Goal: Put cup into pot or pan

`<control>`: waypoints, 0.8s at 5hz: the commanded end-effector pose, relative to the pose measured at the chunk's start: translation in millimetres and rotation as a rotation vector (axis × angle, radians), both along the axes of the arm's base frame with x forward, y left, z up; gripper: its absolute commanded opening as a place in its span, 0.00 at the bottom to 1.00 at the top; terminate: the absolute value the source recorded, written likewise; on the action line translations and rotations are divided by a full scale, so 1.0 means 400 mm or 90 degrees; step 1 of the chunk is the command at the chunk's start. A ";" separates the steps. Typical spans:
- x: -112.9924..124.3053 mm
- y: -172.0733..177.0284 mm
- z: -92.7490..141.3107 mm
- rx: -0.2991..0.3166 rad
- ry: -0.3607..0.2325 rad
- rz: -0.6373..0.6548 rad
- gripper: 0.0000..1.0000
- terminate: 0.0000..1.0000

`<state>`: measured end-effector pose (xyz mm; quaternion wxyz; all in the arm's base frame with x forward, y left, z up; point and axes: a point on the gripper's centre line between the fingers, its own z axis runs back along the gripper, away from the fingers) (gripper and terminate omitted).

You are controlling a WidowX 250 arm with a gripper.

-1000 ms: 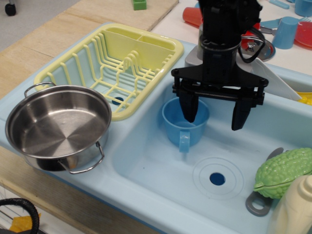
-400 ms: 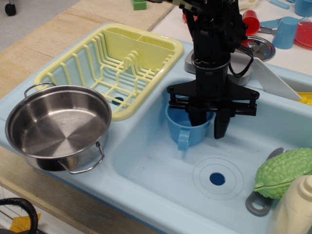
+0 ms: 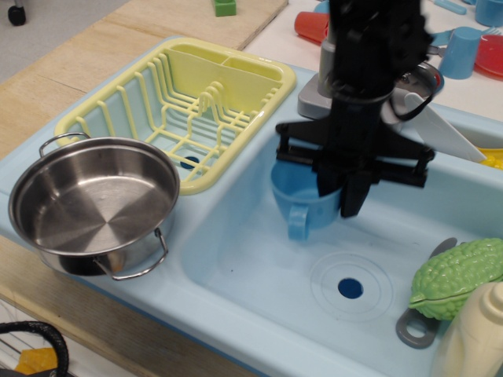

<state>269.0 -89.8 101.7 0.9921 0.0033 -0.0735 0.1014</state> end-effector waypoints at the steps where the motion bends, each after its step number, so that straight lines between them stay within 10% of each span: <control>1: -0.014 -0.015 0.112 0.039 -0.073 0.012 0.00 0.00; 4: -0.093 0.162 0.229 0.084 -0.101 0.141 0.00 0.00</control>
